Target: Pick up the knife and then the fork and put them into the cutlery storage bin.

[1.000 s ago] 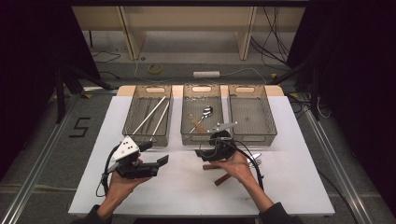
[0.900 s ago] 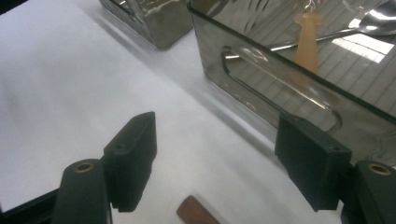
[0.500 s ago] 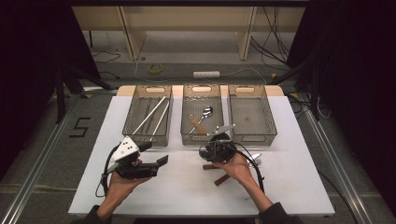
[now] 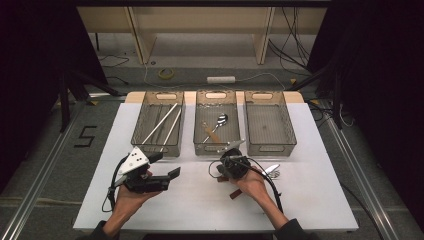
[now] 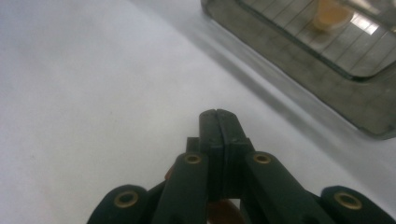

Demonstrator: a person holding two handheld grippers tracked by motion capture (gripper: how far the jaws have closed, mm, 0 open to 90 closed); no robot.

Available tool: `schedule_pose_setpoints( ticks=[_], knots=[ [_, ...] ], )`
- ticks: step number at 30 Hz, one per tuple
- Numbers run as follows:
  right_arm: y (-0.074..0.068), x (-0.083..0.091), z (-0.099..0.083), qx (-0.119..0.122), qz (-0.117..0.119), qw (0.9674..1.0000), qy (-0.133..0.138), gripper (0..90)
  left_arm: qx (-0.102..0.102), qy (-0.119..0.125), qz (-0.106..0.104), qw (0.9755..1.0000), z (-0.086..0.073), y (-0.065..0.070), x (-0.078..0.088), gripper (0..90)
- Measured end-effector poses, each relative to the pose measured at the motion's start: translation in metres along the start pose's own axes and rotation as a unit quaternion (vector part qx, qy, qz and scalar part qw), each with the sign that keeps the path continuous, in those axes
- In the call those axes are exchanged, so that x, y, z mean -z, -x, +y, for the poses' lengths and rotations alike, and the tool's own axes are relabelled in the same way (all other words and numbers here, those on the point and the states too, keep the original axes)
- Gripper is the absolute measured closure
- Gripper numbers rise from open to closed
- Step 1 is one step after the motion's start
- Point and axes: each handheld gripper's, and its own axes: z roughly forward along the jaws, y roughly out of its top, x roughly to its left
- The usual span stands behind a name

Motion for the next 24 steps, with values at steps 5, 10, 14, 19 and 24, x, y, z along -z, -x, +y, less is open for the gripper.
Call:
schedule_pose_setpoints(
  ticks=[5,10,14,19,24],
  knots=[
    [-0.002,-0.005,-0.002,0.002,-0.002,0.9998,-0.020,90.0,0.000,-0.001,0.000,1.0000,0.000,0.000,0.000,16.5],
    [-0.003,-0.006,-0.004,0.003,0.003,0.9995,-0.030,90.0,0.001,-0.001,0.001,1.0000,0.000,-0.001,0.000,16.5],
    [-0.005,-0.003,-0.008,0.004,0.009,0.9994,-0.032,90.0,0.000,-0.001,0.001,1.0000,0.000,-0.001,0.000,16.5],
    [-0.005,0.001,-0.014,-0.003,0.017,0.9993,-0.033,90.0,0.001,0.000,0.001,1.0000,0.000,-0.001,0.001,16.5],
    [-0.005,0.006,-0.019,-0.006,0.021,0.9989,-0.041,90.0,-0.001,-0.001,0.000,1.0000,0.000,0.000,0.000,16.6]
  ],
)
